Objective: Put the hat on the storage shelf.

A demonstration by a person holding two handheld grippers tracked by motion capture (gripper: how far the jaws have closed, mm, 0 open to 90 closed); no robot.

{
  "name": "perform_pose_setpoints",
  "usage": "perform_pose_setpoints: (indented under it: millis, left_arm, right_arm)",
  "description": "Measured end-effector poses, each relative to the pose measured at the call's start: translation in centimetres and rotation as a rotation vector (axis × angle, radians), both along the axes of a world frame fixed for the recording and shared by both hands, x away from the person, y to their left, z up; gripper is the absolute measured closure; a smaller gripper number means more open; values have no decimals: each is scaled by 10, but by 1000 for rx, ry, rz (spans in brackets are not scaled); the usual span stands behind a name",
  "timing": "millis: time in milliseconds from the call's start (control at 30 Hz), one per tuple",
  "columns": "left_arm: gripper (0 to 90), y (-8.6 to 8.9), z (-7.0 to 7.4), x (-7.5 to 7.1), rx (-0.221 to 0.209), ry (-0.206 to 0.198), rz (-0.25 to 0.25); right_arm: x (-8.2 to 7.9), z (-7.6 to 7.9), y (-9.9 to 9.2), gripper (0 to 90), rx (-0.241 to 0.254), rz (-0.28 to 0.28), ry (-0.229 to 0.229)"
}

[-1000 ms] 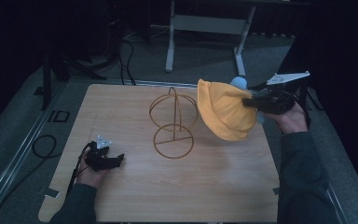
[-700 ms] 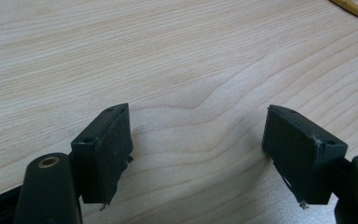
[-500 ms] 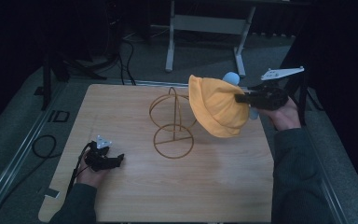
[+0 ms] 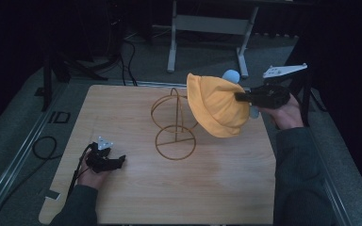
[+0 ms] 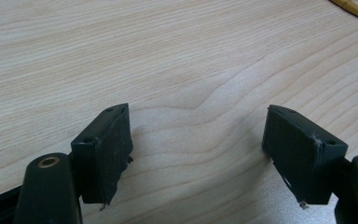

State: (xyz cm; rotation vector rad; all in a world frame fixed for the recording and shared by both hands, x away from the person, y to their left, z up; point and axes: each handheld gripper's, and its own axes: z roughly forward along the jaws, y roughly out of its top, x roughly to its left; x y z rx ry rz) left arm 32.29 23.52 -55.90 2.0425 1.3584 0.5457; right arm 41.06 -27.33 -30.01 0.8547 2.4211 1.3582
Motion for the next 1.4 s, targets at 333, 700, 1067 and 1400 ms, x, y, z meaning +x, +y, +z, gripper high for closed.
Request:
perform_pose_setpoints:
  millis: [333,700,1067,1400]
  left_arm:
    - [243,0,0,0,0,1,0]
    - [243,0,0,0,2,3,-1]
    - [243,-1,0,0,2,3,-1]
    - [243,-1,0,1,3,3,-4]
  right_arm:
    - [0,3,9,840,3,19,-3]
    - [1,6,20,840,7,41,-6]
    - [2,9,31,840,7,58,-11]
    - [3,12,47,839,-2,83,-14]
